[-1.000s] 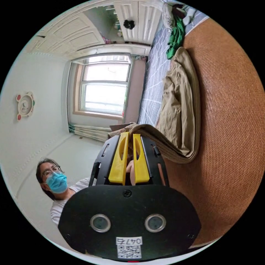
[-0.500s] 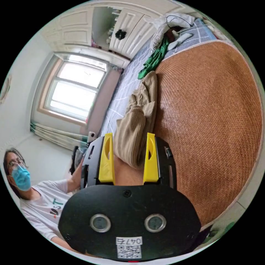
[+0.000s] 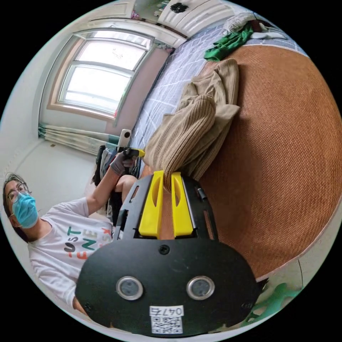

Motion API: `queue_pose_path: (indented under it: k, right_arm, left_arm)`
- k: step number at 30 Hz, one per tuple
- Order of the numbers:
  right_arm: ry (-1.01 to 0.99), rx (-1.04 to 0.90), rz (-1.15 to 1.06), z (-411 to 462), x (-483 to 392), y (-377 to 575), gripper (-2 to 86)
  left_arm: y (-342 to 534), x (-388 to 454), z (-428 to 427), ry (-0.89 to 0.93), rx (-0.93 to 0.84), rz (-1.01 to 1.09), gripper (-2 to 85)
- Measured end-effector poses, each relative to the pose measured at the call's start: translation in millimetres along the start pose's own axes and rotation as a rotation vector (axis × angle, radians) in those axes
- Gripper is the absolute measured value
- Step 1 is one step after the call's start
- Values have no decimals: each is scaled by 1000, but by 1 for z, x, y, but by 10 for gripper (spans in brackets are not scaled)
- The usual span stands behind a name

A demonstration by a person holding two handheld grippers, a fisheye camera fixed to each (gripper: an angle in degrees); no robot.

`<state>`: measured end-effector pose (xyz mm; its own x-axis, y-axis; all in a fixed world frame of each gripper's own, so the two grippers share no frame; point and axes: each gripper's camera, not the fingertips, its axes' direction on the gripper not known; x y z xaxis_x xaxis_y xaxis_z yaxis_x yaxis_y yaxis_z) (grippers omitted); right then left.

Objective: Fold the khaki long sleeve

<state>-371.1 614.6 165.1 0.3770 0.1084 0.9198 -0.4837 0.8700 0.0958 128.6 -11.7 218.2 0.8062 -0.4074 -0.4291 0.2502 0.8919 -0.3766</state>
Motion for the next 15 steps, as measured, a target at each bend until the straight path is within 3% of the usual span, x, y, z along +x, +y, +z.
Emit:
queue_pose_path:
  k: [5, 8, 12, 15]
  right_arm:
    - [-161, -36, 8, -30, -47, 81, 5]
    - [-310, 4, 47, -49, -51, 109, 4]
    - [-460, 70, 105, -68, -22, 71, 4]
    - [-540, 140, 195, -77, 25, 16, 7]
  left_arm:
    - [89, 77, 10, -28, -53, 65, 42]
    - [138, 93, 12, 59, -6, 58, 43]
    - [149, 58, -1, 297, 131, -86, 44]
    - [118, 30, -16, 365, 205, -172, 47]
